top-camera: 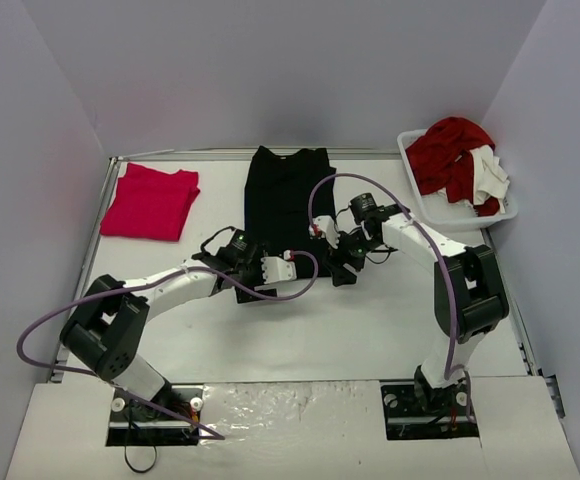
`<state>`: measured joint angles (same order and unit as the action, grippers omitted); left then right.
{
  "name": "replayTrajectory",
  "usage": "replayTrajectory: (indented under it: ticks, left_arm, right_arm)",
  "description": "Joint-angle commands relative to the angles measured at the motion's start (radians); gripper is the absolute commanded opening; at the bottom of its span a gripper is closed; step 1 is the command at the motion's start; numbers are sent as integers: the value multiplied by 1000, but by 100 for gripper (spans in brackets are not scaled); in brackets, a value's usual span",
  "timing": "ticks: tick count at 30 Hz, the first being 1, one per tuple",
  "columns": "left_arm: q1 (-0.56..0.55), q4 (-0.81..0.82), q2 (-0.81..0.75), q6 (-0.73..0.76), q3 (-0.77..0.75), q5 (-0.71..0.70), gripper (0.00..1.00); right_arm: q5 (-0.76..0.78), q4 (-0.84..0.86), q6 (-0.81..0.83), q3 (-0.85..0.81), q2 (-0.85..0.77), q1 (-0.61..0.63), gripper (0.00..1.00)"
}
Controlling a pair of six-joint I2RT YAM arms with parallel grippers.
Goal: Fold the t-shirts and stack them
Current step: Fold the folded rectangular tshirt in 1/3 of the way
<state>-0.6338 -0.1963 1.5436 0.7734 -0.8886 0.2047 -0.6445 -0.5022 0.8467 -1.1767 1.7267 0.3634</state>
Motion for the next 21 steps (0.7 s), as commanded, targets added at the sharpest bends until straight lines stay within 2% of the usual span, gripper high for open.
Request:
replayTrajectory:
  ticks: [1,4,9,14,18,21]
  left_arm:
    - [-6,84,15,-6,13,-39,89]
    - [-6,97,32,7,23,-44,89]
    - [-3,115,50,27,40,-54,81]
    - [5,127,56,38,48,-70,78]
    - [9,132,69,38,43,-74,59]
    - [14,127,85,38,37,-82,35]
  right_arm:
    - [-18,-18,20,-49,28,6,63]
    - [-17,-18,26,-57,48,6,63]
    - [-3,-18,29,-61,63,5,63]
    - [3,-19,29,-61,63,5,63]
    - [9,-16,32,-52,56,5,63]
    - [26,-16,35,-37,42,5,63]
